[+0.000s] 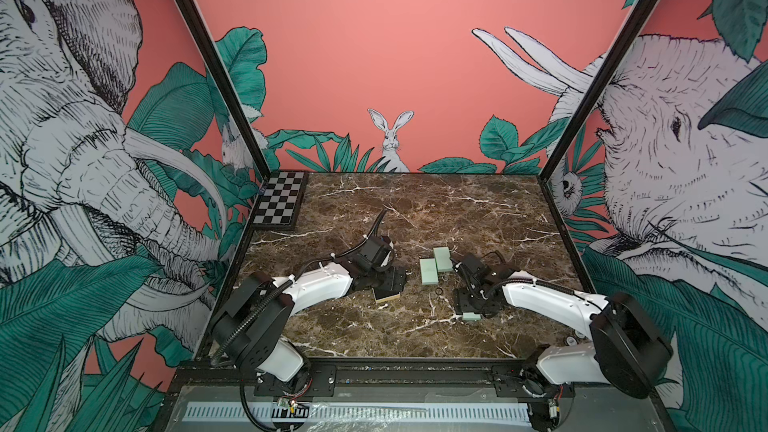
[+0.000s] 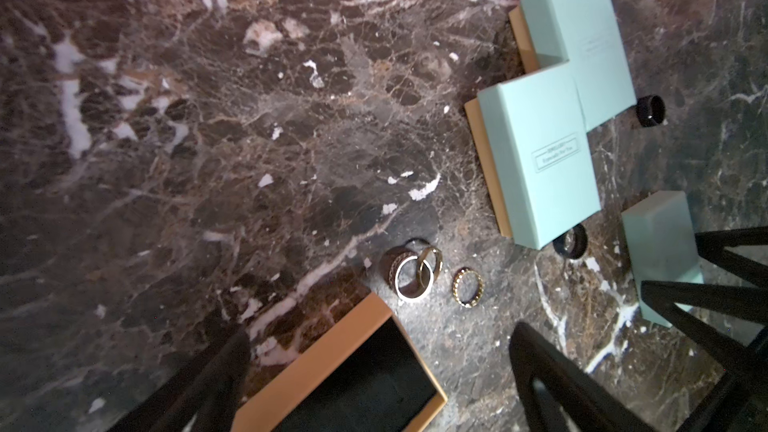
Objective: Take the rings out of the lift-off lid box
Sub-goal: Pick up the lid from the center of the board.
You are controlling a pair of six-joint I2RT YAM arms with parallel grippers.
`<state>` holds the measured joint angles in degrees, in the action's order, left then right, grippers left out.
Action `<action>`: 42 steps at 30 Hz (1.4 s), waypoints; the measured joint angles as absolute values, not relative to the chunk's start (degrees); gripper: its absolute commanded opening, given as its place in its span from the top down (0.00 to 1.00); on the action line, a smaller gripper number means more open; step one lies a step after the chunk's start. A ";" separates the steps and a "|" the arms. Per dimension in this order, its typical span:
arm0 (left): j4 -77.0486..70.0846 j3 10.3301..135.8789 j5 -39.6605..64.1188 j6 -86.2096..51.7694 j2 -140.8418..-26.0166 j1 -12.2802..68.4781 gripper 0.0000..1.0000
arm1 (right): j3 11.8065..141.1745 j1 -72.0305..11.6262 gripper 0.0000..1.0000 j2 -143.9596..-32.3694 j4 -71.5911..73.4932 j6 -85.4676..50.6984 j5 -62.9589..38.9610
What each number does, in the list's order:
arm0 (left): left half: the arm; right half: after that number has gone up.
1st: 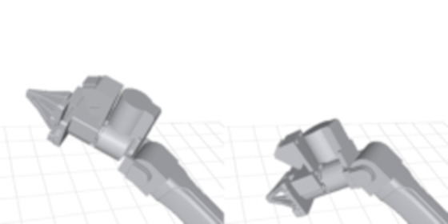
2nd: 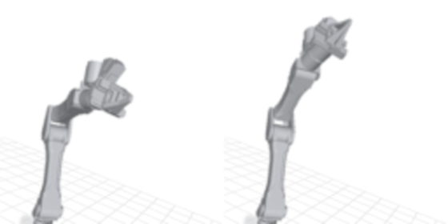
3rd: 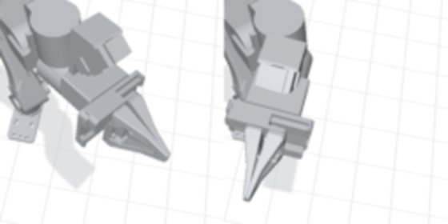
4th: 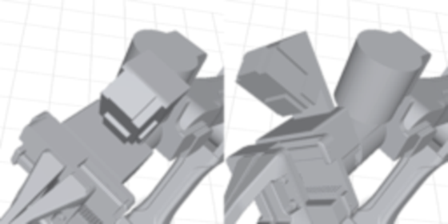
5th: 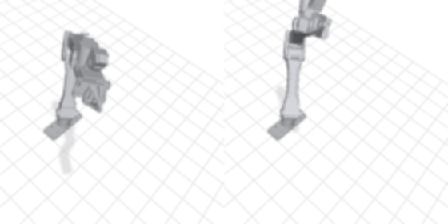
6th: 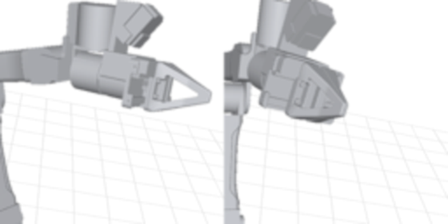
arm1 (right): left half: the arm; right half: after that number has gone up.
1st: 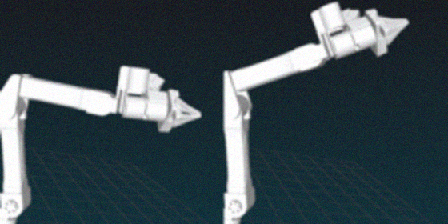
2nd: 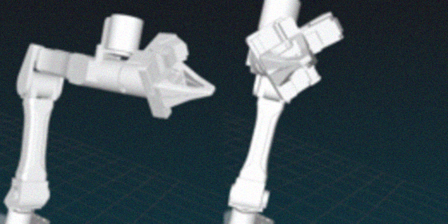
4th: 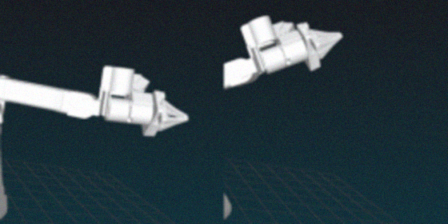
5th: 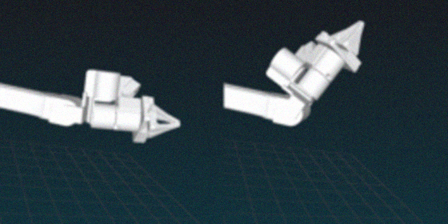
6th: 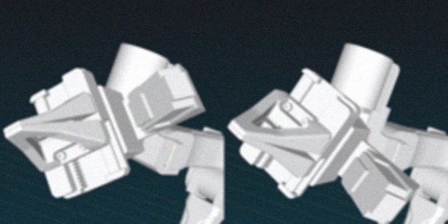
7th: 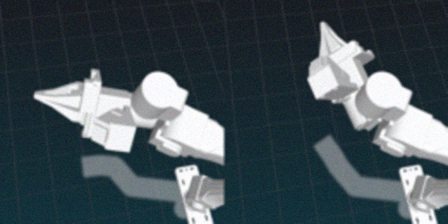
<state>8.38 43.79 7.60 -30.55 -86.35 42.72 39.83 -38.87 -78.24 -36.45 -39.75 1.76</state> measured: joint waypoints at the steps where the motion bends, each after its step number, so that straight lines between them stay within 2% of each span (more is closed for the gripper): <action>1: 8.54 43.57 7.64 -30.63 -86.35 42.72 0.01 | 39.68 -38.85 0.27 -78.37 -36.40 -39.64 1.45; 12: 10.50 39.40 6.46 -35.14 -80.07 42.72 0.01 | 39.51 -38.57 0.38 -78.48 -36.23 -39.31 -0.10; 30: 5.41 30.89 9.61 -43.97 -71.44 43.29 0.01 | 39.70 -38.57 0.44 -75.79 -35.31 -39.46 -2.85; 36: 10.44 34.02 6.50 -39.55 -69.67 43.66 0.01 | 40.16 -38.57 0.44 -75.35 -34.63 -39.33 -3.97; 42: 13.65 40.18 1.78 -31.92 -73.69 43.68 0.01 | 40.16 -38.57 0.48 -74.98 -34.37 -39.24 -4.54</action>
